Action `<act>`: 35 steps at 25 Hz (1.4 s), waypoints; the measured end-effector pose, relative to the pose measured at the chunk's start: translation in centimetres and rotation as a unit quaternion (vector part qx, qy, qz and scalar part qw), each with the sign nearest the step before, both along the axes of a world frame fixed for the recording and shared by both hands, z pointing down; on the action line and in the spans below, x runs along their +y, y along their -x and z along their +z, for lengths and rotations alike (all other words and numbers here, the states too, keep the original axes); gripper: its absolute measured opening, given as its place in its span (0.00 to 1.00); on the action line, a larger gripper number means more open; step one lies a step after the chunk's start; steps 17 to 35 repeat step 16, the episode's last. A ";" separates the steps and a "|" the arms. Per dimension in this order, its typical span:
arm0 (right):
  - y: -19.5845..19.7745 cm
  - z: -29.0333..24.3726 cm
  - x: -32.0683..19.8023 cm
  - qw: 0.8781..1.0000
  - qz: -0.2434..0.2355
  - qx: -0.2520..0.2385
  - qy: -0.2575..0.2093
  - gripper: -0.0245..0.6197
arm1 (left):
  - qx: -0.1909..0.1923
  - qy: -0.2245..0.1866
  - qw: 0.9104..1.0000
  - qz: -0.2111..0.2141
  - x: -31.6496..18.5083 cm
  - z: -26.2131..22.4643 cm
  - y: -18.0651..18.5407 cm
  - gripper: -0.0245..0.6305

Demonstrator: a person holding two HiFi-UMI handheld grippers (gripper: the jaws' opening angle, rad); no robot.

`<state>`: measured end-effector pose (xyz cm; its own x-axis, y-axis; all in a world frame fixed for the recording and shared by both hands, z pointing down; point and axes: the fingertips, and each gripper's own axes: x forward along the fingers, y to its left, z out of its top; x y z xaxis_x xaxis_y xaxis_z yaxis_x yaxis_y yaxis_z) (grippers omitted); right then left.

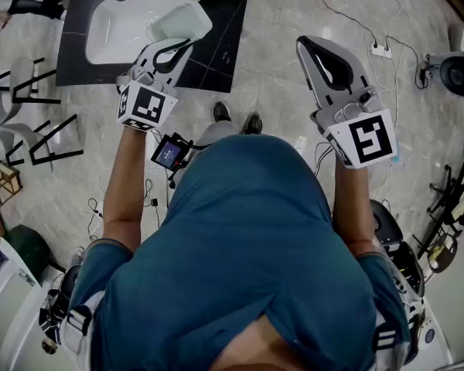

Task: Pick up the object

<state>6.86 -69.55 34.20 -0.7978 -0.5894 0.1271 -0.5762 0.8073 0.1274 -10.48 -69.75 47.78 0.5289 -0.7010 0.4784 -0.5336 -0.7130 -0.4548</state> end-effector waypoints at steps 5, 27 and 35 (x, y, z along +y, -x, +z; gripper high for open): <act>-0.1 -0.1 -0.2 1.000 0.002 0.000 0.000 0.06 | 0.010 -0.017 1.000 -0.003 0.1 -2.1 0.3 0.06; -0.1 -0.3 0.0 1.000 0.007 -0.003 -0.002 0.06 | 0.026 -0.054 0.998 -0.010 0.9 -6.3 0.6 0.06; -0.1 -0.3 0.0 1.000 0.007 -0.003 -0.002 0.06 | 0.026 -0.054 0.998 -0.010 0.9 -6.3 0.6 0.06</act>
